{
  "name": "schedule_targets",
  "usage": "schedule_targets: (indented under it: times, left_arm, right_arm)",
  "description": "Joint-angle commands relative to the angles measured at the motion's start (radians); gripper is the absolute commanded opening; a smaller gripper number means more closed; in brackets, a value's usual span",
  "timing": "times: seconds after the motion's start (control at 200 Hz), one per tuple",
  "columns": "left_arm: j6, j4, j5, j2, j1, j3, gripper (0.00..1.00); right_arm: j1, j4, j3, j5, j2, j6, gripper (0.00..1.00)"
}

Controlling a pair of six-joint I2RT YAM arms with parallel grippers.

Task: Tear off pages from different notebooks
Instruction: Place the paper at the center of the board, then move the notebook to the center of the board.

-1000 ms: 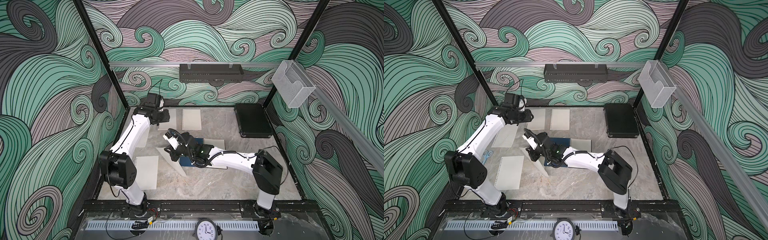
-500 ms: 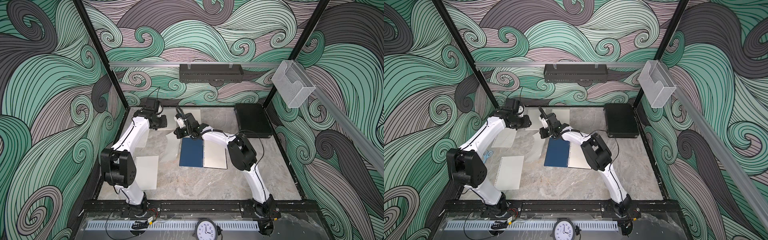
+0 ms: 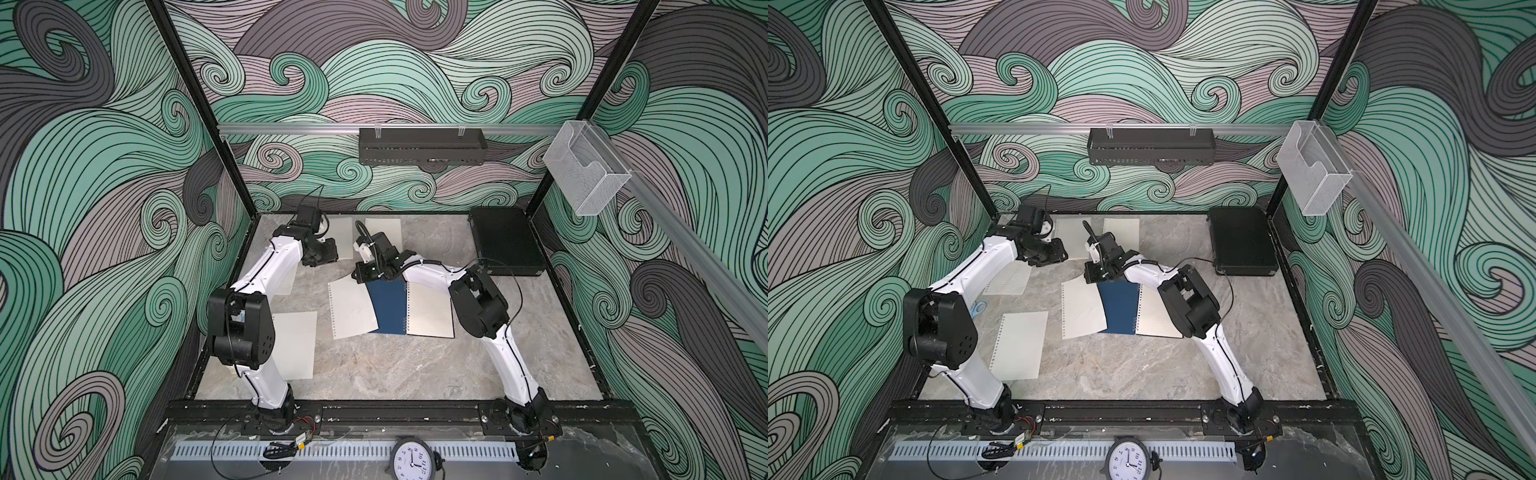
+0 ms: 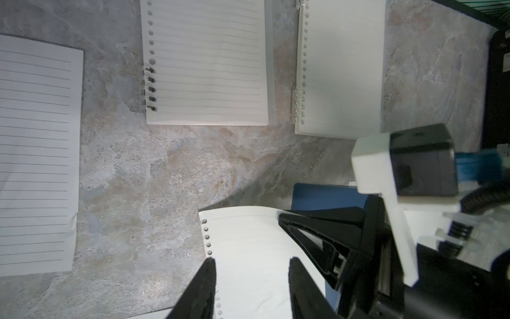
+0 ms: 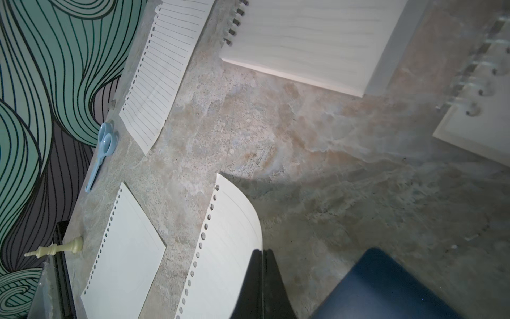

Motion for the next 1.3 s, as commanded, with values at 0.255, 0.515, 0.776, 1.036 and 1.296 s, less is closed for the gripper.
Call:
schedule_targets:
  times: [0.255,0.515,0.776,1.036,1.296]
  left_arm:
    - [-0.017,0.029,0.061,0.024,-0.030,-0.062,0.43]
    - [-0.019,0.030,0.061,0.058,-0.072,-0.064,0.43]
    - [-0.029,0.039,0.052,0.085,-0.101,-0.083,0.43]
    - [-0.060,0.059,0.031,0.085,-0.115,-0.137,0.43]
    - [-0.085,0.076,0.016,0.081,-0.148,-0.214,0.42]
  right_arm:
    - [0.013,0.071,-0.025,0.083,0.032,0.143,0.13]
    - [0.013,-0.009,-0.054,0.141,-0.049,0.031,0.36]
    - [0.013,-0.077,-0.220,0.304,-0.238,-0.088,0.54]
    - [0.013,-0.179,-0.460,0.501,-0.419,-0.131,0.56]
    - [0.030,-0.305,-0.525,0.555,-0.429,-0.124,0.60]
